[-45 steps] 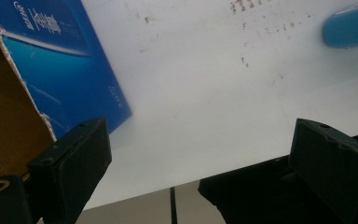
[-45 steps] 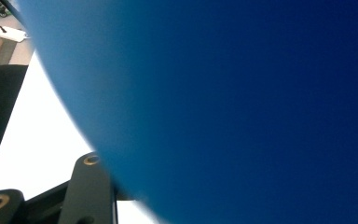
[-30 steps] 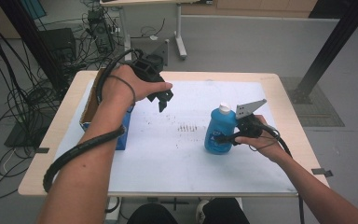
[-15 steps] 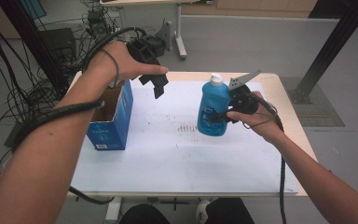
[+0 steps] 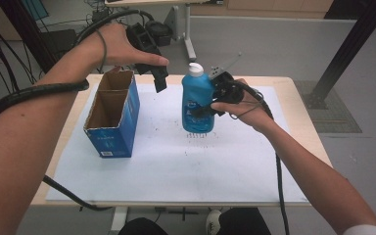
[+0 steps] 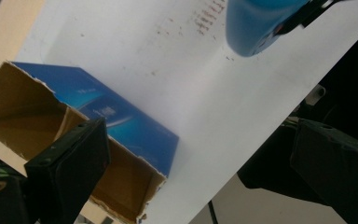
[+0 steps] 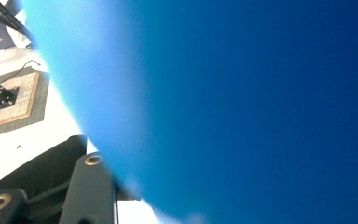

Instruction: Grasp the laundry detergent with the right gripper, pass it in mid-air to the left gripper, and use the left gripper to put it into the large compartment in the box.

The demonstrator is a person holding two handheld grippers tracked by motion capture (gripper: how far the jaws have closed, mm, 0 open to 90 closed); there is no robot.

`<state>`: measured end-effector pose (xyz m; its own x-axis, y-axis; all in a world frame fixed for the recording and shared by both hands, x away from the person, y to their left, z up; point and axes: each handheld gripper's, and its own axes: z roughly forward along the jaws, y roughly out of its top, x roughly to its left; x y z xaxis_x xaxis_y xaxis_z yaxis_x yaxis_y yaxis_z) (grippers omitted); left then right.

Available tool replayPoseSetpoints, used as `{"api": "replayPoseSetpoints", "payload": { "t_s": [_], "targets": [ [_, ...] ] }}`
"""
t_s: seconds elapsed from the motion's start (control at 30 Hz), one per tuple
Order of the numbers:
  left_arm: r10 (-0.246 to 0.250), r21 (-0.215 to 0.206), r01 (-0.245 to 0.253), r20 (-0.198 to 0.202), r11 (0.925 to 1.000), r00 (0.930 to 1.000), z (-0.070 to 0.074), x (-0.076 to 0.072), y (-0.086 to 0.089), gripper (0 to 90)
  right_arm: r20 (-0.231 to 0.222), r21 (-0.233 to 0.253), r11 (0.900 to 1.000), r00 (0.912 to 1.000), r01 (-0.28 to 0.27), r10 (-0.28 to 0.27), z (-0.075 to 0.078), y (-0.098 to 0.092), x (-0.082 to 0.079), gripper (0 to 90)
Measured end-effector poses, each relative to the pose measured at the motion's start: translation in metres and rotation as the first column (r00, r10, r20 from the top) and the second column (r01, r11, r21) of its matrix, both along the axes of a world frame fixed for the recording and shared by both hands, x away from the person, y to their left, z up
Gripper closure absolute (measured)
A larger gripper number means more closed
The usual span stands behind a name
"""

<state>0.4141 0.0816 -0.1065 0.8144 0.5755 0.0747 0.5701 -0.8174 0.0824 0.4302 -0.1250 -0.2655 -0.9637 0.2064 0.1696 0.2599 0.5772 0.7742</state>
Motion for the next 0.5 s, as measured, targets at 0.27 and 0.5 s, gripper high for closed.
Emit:
{"api": "replayPoseSetpoints", "payload": {
  "t_s": [0.27,0.5],
  "targets": [
    [-0.073,-0.001,0.073,-0.001,0.9973,0.9973,0.002,-0.002,-0.001,5.1,-0.007,0.002,0.997,0.9970,-0.078,0.078,-0.011,0.030,0.003,43.1],
    [-0.110,-0.005,0.110,-0.013,0.9940,0.9939,0.001,-0.003,-0.005,5.0,-0.002,-0.003,0.991,0.9913,-0.132,0.132,-0.018,0.045,0.004,43.0]
  ]
}}
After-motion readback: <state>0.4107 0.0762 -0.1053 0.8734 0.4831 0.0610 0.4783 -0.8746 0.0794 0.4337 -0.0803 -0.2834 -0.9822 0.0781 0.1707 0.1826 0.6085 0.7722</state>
